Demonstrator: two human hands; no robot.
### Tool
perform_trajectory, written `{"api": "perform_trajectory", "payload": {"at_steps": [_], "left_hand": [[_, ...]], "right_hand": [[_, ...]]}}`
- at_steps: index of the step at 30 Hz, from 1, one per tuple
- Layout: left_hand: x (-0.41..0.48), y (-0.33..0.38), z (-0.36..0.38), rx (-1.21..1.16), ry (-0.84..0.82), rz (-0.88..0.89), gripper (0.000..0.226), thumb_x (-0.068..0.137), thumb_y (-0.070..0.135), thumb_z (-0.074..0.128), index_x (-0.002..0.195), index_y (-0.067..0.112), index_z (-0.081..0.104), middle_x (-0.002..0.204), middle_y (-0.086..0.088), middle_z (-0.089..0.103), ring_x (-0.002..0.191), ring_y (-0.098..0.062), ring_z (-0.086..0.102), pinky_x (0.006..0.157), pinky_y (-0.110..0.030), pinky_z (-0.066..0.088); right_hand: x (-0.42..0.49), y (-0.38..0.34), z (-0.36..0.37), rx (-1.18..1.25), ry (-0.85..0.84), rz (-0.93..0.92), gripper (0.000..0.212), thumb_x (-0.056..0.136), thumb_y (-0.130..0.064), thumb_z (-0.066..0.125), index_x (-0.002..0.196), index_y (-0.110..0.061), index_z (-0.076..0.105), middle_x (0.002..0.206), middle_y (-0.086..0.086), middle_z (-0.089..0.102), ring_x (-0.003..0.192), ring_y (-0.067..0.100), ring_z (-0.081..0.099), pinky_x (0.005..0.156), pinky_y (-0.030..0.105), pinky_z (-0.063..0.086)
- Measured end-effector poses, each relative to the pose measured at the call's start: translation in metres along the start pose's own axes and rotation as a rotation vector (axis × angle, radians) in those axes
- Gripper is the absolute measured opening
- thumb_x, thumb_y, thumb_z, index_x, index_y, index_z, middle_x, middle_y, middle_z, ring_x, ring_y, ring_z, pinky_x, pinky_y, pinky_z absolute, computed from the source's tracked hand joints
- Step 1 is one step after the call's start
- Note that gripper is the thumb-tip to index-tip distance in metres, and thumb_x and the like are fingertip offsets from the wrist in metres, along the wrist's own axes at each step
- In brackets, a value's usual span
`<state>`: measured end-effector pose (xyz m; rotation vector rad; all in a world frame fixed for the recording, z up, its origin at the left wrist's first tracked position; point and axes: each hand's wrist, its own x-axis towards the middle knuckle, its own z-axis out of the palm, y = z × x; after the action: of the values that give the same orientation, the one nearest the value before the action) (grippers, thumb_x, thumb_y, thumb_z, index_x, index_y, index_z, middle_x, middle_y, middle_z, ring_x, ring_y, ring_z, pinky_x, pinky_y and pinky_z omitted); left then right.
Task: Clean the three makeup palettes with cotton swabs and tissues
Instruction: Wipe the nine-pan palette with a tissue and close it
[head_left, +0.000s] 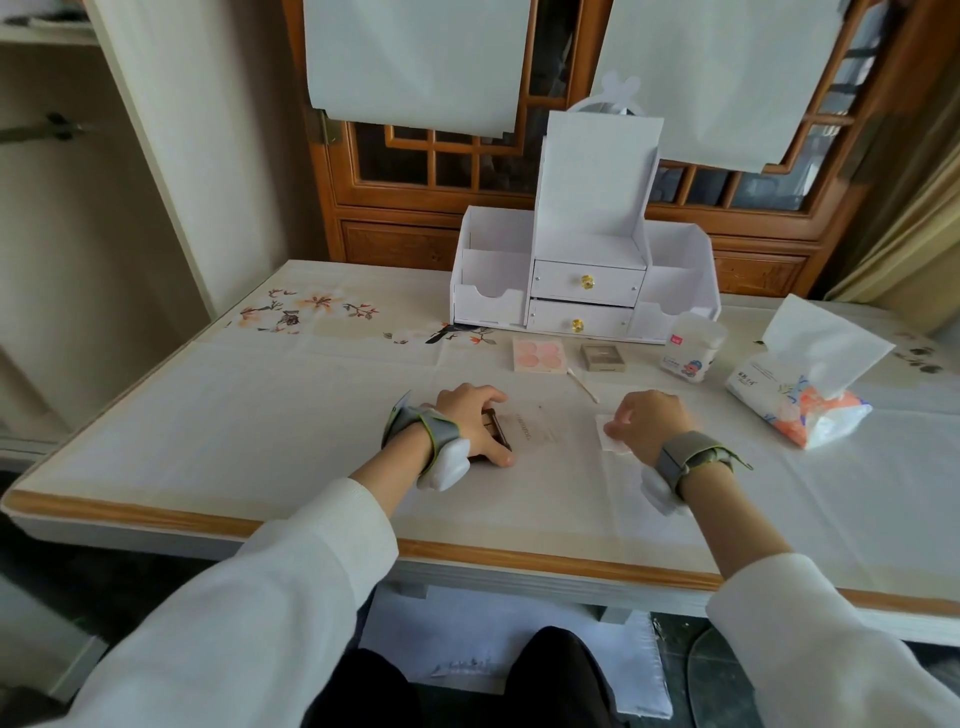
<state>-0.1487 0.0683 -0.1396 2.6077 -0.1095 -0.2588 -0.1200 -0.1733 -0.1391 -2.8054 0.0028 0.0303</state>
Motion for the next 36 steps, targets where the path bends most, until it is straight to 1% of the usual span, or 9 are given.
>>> {"api": "perform_trajectory", "payload": {"at_steps": [4, 9, 12, 14, 16, 23, 30, 33, 36], "left_hand": [[-0.004, -0.005, -0.005, 0.063, 0.010, -0.038, 0.091, 0.063, 0.047, 0.082, 0.140, 0.024, 0.040, 0.137, 0.002, 0.045, 0.125, -0.021, 0.045, 0.099, -0.033, 0.036], [-0.005, -0.008, -0.011, -0.012, -0.009, -0.015, 0.064, 0.062, 0.042, 0.084, 0.118, 0.024, 0.061, 0.106, 0.006, 0.062, 0.100, -0.015, 0.060, 0.077, -0.024, 0.047], [-0.001, -0.011, -0.014, -0.027, -0.044, -0.015, 0.064, 0.063, 0.039, 0.085, 0.119, 0.022, 0.062, 0.109, 0.003, 0.066, 0.101, -0.018, 0.061, 0.085, -0.027, 0.050], [0.001, -0.012, -0.017, -0.015, -0.074, -0.020, 0.069, 0.063, 0.039, 0.084, 0.124, 0.022, 0.058, 0.117, 0.001, 0.063, 0.108, -0.020, 0.059, 0.093, -0.031, 0.049], [0.002, -0.012, -0.018, 0.016, -0.093, -0.016, 0.077, 0.064, 0.041, 0.084, 0.131, 0.023, 0.053, 0.126, 0.001, 0.059, 0.115, -0.021, 0.055, 0.098, -0.032, 0.046], [0.007, -0.016, -0.018, 0.053, -0.082, 0.002, 0.083, 0.063, 0.046, 0.083, 0.135, 0.028, 0.049, 0.130, -0.001, 0.056, 0.120, -0.023, 0.050, 0.100, -0.031, 0.044], [0.010, -0.020, -0.017, 0.094, -0.046, 0.027, 0.080, 0.063, 0.049, 0.081, 0.135, 0.033, 0.048, 0.130, 0.001, 0.054, 0.121, -0.022, 0.049, 0.086, -0.025, 0.039], [0.011, -0.021, -0.017, 0.112, -0.043, 0.034, 0.081, 0.064, 0.050, 0.081, 0.136, 0.032, 0.047, 0.131, 0.001, 0.054, 0.122, -0.022, 0.048, 0.085, -0.025, 0.038], [0.010, -0.021, -0.018, 0.116, -0.036, 0.044, 0.081, 0.065, 0.051, 0.080, 0.137, 0.033, 0.046, 0.132, 0.002, 0.053, 0.122, -0.022, 0.048, 0.085, -0.025, 0.037]], "right_hand": [[0.001, -0.003, 0.005, 0.159, 0.033, 0.006, 0.003, 0.079, -0.015, 0.066, 0.082, -0.016, 0.064, 0.093, 0.006, 0.063, 0.077, 0.021, 0.055, 0.066, 0.027, 0.044], [0.001, -0.014, 0.001, 0.202, 0.094, -0.050, 0.009, 0.077, -0.009, 0.065, 0.075, -0.017, 0.062, 0.085, 0.006, 0.064, 0.076, 0.021, 0.054, 0.066, 0.026, 0.041], [-0.004, -0.032, 0.000, 0.289, 0.134, -0.170, 0.009, 0.076, -0.012, 0.067, 0.077, -0.019, 0.061, 0.079, 0.001, 0.062, 0.077, 0.019, 0.055, 0.061, 0.021, 0.039], [-0.006, -0.047, 0.002, 0.339, 0.114, -0.231, 0.011, 0.075, -0.013, 0.069, 0.080, -0.019, 0.061, 0.079, -0.002, 0.061, 0.076, 0.016, 0.054, 0.058, 0.017, 0.039], [-0.008, -0.060, 0.005, 0.350, 0.065, -0.262, 0.015, 0.074, -0.014, 0.070, 0.084, -0.020, 0.060, 0.080, -0.004, 0.060, 0.075, 0.015, 0.055, 0.061, 0.019, 0.041], [-0.010, -0.083, 0.031, 0.240, -0.032, -0.290, 0.008, 0.071, -0.017, 0.068, 0.072, -0.025, 0.069, 0.073, -0.010, 0.064, 0.078, 0.012, 0.059, 0.075, 0.025, 0.051], [0.000, -0.095, 0.035, 0.059, -0.001, -0.314, 0.011, 0.077, -0.024, 0.064, 0.084, -0.027, 0.072, 0.092, -0.008, 0.067, 0.092, 0.013, 0.057, 0.075, 0.024, 0.046], [0.004, -0.103, 0.033, 0.004, -0.001, -0.325, 0.017, 0.080, -0.024, 0.059, 0.090, -0.028, 0.072, 0.093, -0.007, 0.069, 0.090, 0.015, 0.060, 0.072, 0.024, 0.046], [0.007, -0.104, 0.031, -0.014, -0.013, -0.323, 0.017, 0.079, -0.028, 0.058, 0.088, -0.033, 0.071, 0.088, -0.008, 0.069, 0.087, 0.016, 0.062, 0.076, 0.029, 0.052]]}}
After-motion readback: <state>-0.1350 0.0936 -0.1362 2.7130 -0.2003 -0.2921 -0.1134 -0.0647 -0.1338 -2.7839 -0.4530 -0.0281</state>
